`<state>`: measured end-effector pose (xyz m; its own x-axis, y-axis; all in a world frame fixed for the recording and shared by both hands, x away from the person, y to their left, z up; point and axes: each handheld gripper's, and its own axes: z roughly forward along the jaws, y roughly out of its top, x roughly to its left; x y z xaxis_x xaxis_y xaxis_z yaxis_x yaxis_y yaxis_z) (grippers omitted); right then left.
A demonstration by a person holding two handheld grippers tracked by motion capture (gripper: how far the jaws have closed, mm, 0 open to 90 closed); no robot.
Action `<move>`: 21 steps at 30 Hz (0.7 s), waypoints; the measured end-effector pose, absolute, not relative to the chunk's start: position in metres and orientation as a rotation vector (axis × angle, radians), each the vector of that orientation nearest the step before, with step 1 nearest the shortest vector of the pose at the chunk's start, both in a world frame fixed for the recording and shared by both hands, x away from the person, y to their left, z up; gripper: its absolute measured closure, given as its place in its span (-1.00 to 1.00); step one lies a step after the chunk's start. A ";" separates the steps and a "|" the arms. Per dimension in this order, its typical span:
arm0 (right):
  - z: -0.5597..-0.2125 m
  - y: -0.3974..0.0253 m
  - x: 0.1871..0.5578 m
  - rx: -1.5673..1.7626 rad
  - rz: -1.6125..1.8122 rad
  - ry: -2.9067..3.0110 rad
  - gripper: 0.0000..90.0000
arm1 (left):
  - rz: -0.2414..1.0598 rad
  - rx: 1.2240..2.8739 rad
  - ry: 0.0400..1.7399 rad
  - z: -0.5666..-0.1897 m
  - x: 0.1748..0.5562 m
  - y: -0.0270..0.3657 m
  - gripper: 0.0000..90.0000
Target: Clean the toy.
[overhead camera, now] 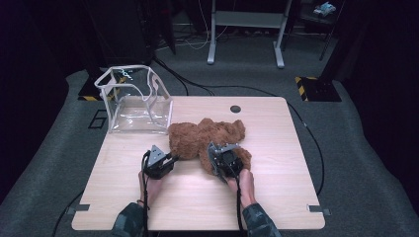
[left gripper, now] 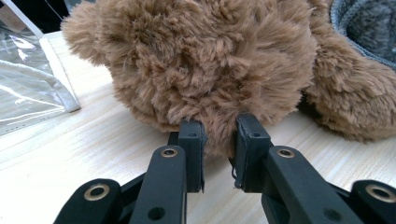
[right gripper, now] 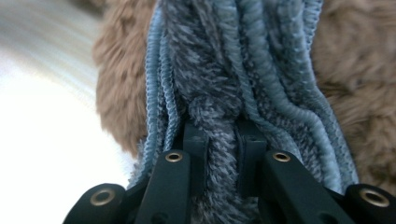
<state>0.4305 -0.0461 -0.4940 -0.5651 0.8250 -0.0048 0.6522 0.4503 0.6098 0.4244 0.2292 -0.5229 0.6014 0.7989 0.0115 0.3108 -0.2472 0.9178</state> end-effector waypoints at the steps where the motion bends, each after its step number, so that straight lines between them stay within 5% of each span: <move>1: -0.494 -0.045 0.429 1.256 0.813 2.438 0.74 | 0.606 1.817 0.900 -0.523 0.424 0.229 0.68; 14: -0.425 -0.016 0.428 1.181 1.022 2.341 0.73 | 0.605 1.805 0.892 -0.523 0.424 0.230 0.68; 21: -0.450 0.023 0.444 1.197 0.954 2.402 0.74 | 0.605 1.809 0.897 -0.523 0.424 0.230 0.68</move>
